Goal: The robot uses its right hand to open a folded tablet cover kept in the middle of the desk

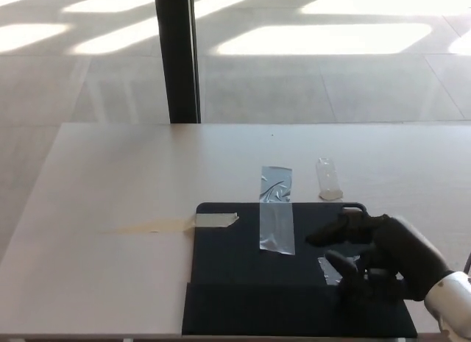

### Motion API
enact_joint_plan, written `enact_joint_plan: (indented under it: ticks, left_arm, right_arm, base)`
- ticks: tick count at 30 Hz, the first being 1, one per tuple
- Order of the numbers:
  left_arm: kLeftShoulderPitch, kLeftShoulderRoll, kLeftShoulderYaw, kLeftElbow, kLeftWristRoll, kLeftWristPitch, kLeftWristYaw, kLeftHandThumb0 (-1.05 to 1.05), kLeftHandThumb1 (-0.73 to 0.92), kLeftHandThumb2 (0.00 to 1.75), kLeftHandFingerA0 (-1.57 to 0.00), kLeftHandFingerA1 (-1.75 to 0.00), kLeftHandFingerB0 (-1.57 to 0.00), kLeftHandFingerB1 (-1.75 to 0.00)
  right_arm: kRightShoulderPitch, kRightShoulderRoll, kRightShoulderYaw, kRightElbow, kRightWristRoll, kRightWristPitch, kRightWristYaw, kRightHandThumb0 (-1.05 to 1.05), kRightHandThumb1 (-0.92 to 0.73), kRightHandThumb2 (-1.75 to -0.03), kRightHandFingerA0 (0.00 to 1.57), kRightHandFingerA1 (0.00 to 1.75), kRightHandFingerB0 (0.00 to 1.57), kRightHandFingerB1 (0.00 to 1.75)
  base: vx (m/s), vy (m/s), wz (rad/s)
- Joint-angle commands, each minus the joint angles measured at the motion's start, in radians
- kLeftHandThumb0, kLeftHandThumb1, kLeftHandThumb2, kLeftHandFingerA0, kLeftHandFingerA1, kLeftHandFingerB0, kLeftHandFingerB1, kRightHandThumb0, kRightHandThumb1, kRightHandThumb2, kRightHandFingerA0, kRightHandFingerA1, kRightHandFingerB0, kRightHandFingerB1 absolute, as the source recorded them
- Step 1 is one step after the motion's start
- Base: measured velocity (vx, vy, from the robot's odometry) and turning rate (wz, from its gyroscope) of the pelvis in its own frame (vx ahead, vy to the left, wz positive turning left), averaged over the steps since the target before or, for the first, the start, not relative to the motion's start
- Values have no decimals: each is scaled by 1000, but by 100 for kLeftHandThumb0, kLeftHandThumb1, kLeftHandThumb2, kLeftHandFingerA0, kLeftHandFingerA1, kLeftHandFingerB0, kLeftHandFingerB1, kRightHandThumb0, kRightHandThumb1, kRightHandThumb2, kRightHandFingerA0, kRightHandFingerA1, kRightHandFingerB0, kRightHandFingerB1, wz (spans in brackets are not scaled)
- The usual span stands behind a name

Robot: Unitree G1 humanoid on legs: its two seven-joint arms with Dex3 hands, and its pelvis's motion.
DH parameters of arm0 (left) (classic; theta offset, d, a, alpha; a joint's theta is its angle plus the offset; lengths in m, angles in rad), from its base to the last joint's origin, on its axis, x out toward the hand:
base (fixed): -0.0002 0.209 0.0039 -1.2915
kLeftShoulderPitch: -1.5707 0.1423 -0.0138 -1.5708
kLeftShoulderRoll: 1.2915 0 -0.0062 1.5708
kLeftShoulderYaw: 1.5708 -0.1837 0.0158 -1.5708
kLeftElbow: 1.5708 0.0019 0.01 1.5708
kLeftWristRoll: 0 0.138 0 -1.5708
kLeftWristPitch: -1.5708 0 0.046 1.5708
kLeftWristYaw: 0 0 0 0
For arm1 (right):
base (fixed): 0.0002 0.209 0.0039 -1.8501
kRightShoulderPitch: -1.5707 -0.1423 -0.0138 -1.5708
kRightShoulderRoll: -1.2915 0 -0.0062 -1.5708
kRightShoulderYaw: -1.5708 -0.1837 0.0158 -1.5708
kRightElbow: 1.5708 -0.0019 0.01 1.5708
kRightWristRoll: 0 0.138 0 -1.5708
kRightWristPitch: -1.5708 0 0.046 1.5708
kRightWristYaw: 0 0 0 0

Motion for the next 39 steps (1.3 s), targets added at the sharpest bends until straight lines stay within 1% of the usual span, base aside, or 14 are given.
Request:
enact_joint_plan:
  ticks: [1,6,12,13,15,20,22,25,26,27,29,31,33,39]
  left_arm:
    - [-23,41,-3,2,-26,28,-10,-84,90,66,-74,-73,-55,-63]
    - [-31,41,0,3,-30,30,-10,-81,92,66,-74,-75,-55,-64]
    - [-24,36,-3,7,-26,22,-12,-83,91,66,-72,-73,-55,-64]
    - [-22,34,-4,4,-25,22,-12,-83,91,66,-75,-74,-55,-64]
    - [-28,32,-4,4,-26,25,-5,-83,91,66,-76,-75,-57,-65]
    - [-29,34,-10,5,-22,28,-5,-82,91,66,-75,-74,-56,-63]
    - [-28,30,-14,7,-21,21,-9,-83,91,66,-74,-72,-56,-62]
    - [-30,31,-16,9,-23,21,-9,-83,91,66,-74,-72,-56,-62]
    - [-44,41,-13,5,-29,37,-10,-82,91,66,-73,-74,-55,-63]
    - [-45,41,-13,6,-29,37,-10,-82,91,66,-73,-74,-55,-63]
    - [-52,46,-13,6,-30,45,-1,-80,91,67,-70,-72,-55,-62]
    - [-51,47,-13,5,-32,39,-5,-80,91,67,-69,-72,-54,-62]
    - [-47,44,-13,8,-35,33,-7,-80,91,67,-70,-72,-55,-62]
    - [-47,45,-14,7,-47,36,-1,-84,90,66,-72,-74,-56,-65]
  right_arm:
    - [-80,160,-283,1,306,602,53,-89,-92,-70,74,51,60,45]
    - [-121,145,-269,-5,294,610,76,-88,-92,-69,77,50,62,44]
    - [-172,165,-241,-39,293,592,77,-83,-92,-71,73,48,58,42]
    - [-196,183,-234,-15,290,533,52,-77,-92,-71,72,52,59,45]
    - [-219,197,-220,6,269,487,24,-77,-92,-71,72,52,58,46]
    - [-247,199,-189,66,230,452,-1,-78,-92,-68,73,53,61,47]
    - [-219,172,-146,115,197,376,-1,-77,-92,-71,70,53,58,49]
    - [-214,160,-132,131,203,367,-10,-77,-92,-71,70,53,58,49]
    - [-118,160,-95,102,182,346,-23,-78,-92,-68,78,57,64,49]
    - [-120,158,-93,103,186,347,-27,-78,-92,-68,78,57,64,49]
    - [-23,140,-86,37,218,316,4,-78,-92,-70,74,55,61,50]
    - [43,137,-81,-16,226,319,1,-77,-92,-70,78,56,65,50]
    - [111,130,-82,-63,238,319,-2,-77,-92,-70,75,54,64,49]
    - [203,88,-83,-113,259,310,0,-77,-92,-71,78,56,65,50]
  base:
    - [0,0,0]
    - [0,0,0]
    - [0,0,0]
    - [0,0,0]
    - [0,0,0]
    - [0,0,0]
    - [0,0,0]
    - [0,0,0]
    - [0,0,0]
    - [-9,-8,8]
    - [0,0,0]
    - [0,0,0]
    - [0,0,0]
    - [0,0,0]
